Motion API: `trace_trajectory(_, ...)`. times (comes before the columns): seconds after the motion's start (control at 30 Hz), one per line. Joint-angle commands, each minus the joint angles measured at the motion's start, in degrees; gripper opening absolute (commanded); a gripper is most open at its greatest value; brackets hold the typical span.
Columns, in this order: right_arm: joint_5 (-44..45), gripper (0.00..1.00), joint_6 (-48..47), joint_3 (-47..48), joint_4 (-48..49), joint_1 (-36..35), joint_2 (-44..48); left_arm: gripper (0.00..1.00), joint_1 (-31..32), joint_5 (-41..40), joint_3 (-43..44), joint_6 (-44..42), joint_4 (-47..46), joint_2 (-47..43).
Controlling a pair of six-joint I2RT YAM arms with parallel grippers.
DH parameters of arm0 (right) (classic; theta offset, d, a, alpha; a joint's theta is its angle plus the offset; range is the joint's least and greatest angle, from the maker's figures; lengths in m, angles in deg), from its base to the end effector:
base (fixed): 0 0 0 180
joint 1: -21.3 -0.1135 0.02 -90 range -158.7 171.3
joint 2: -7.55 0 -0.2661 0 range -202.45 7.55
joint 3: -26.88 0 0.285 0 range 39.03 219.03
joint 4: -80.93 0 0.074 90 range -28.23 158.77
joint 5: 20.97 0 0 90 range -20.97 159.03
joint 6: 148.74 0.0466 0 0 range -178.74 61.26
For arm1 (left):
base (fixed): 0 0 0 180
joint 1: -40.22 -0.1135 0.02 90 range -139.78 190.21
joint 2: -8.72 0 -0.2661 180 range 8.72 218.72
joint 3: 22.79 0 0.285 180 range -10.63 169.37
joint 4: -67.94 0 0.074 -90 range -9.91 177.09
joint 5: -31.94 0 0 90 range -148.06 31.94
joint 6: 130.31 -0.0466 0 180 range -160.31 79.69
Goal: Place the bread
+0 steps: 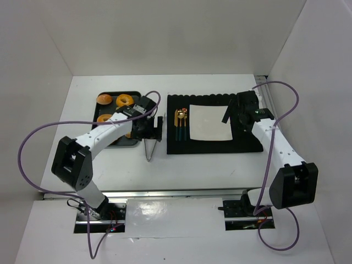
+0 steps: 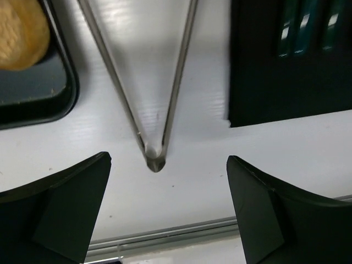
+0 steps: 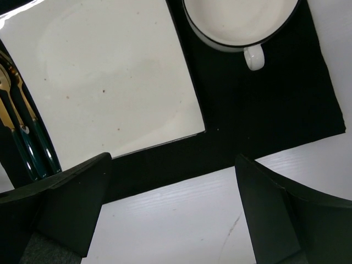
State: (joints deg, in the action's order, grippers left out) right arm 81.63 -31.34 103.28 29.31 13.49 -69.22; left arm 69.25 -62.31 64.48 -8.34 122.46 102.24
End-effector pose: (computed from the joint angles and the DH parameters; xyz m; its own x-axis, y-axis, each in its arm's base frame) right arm 0.3161 0.0331 0.2766 -0.6928 0.3583 -0.6258 0.3596 0.9239 0.1308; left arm 0.3326 -0.1806 0.2429 -0.8868 -0.1117 -0.4485 -0.0203 0.9788 -0.2037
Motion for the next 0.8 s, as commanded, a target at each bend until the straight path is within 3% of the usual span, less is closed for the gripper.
trace_trajectory(0.0, -3.3, 1.0, 0.2, -1.7, 4.6, 1.0, 3.3, 1.0, -0.2, -3.6, -2.9, 2.8, -0.4, -3.3)
trace_trajectory(0.23, -3.9, 1.0, 0.2, 0.4, 3.9, 1.0, 1.1, 1.0, 0.3, -1.2, -9.8, 6.7, -5.7, -1.1)
trace_trajectory(0.77, -5.0, 1.0, 0.2, -0.2, 4.4, 1.5, 1.6, 0.96, 2.3, -8.0, -6.5, 8.6, -9.8, 9.5)
